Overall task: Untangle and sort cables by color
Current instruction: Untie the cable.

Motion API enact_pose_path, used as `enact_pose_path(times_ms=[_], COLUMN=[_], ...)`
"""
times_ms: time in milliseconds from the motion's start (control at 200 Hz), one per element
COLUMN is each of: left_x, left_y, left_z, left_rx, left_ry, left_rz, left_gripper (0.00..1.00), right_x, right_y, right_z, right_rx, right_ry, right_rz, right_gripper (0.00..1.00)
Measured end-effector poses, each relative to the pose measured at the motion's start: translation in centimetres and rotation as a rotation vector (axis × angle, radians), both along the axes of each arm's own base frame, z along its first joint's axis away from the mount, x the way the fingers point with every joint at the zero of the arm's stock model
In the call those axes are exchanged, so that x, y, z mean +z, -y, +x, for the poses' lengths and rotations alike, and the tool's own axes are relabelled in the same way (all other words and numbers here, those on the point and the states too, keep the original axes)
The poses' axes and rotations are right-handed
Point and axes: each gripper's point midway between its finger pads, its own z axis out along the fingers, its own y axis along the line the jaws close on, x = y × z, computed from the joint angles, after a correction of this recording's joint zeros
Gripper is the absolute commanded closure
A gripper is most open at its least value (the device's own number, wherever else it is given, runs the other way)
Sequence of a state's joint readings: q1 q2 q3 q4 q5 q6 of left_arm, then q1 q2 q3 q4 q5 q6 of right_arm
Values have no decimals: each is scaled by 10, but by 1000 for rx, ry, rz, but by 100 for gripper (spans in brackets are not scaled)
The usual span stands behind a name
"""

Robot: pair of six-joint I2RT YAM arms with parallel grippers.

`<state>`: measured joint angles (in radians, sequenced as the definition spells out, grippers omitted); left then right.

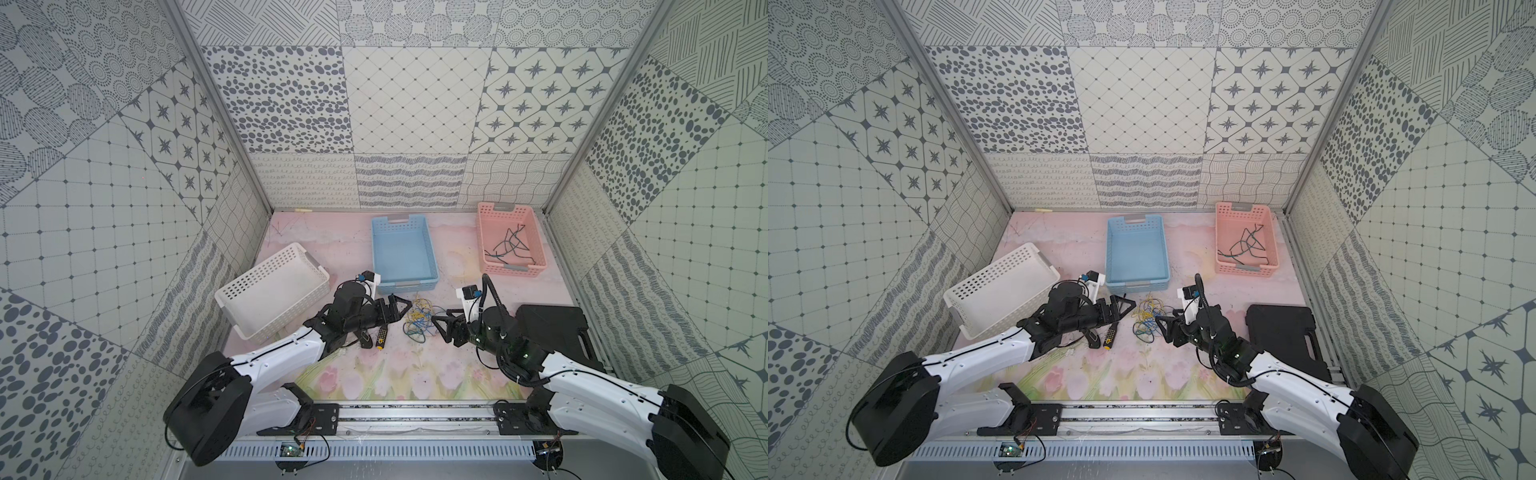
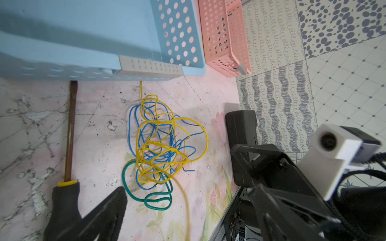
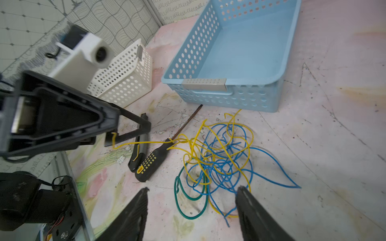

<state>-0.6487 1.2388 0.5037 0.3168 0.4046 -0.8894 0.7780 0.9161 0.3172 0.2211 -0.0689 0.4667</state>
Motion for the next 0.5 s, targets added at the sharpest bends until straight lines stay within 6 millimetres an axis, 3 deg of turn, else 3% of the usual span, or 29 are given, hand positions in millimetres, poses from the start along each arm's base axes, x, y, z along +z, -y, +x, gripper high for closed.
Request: enact_pose_path(times_ms=[150, 335, 500], left_x=[2, 28, 58], left_y=[10, 10, -11], left_z=[2, 0, 0], left_rx=[-23, -23, 46], left_ry=[-15, 30, 161], left_rz=[-42, -103, -54], left_gripper=[3, 3, 3], right_x=[19, 9, 36], right_y=[-18, -50, -41], right_z=[-9, -7, 17], right_rx=[131, 287, 216], right_ry=[96, 139, 175], right_rz=[45, 16, 52], right_gripper=[23, 23, 26])
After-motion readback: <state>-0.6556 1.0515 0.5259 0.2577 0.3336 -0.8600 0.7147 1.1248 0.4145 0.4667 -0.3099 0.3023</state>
